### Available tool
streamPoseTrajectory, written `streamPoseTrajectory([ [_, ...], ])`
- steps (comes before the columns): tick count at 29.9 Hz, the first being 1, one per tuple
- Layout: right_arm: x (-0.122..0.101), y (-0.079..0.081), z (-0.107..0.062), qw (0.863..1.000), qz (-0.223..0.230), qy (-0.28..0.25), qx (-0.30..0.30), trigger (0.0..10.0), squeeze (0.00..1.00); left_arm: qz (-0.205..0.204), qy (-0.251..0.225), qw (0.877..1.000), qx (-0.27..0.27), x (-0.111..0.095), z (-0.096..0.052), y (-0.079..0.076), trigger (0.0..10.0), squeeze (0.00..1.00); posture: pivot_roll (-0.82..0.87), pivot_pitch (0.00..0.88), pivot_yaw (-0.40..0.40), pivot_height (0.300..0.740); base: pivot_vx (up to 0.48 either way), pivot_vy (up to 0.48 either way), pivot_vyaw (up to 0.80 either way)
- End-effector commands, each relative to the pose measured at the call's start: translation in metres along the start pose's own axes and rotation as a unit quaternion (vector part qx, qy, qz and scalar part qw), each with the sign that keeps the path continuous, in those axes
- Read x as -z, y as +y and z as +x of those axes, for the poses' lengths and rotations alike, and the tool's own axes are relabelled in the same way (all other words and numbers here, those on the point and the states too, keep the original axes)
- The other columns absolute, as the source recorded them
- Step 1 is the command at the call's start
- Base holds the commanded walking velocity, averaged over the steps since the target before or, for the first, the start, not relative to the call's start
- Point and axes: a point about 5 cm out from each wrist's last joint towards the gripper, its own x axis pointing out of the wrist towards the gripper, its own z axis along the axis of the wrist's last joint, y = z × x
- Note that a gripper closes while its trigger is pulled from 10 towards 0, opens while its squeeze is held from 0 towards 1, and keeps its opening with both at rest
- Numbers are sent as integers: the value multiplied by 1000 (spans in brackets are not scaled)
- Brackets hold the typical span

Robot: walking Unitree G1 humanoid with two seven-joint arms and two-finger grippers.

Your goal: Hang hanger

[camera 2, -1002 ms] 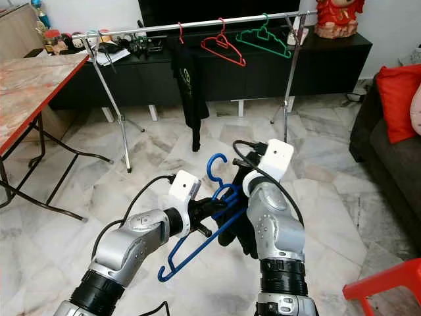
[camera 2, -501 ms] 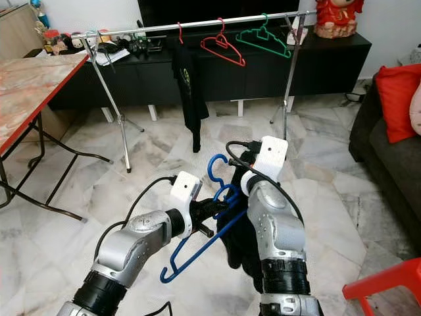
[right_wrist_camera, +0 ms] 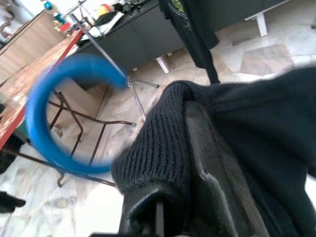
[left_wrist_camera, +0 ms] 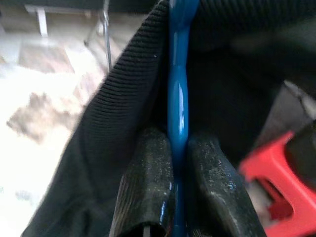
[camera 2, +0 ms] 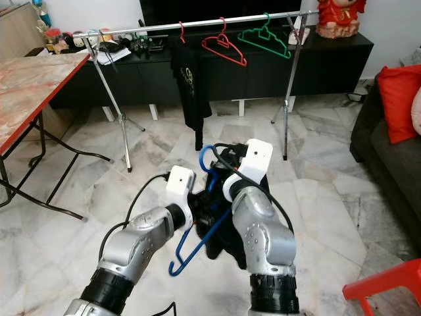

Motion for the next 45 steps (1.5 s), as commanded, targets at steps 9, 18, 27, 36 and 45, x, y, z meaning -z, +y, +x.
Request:
streamPoseTrajectory([
  [9,2,-1,-10,998,-67,16,-1,10000,0,-17,-98,995,-24,-27,0,6,10000,0,-64,0,67,740,0,0,0],
  [18,4,-10,-15,998,-50,17,29,10000,0,-5,-134,990,-36,-34,-1,8,10000,0,-66,4,68,740,0,0,0],
  [27,10,-9,-18,998,-33,19,41,10000,39,-3,-152,987,-40,-37,-2,9,10000,0,-66,4,68,740,0,0,0],
  [36,12,-10,-19,998,-29,23,49,10000,1000,-5,-164,986,-40,-39,-2,9,10000,0,-66,2,63,740,0,0,0],
  [45,12,-11,-21,998,-27,19,56,10000,1000,-6,-169,985,-38,-40,-3,9,10000,0,-66,2,63,740,0,0,0],
])
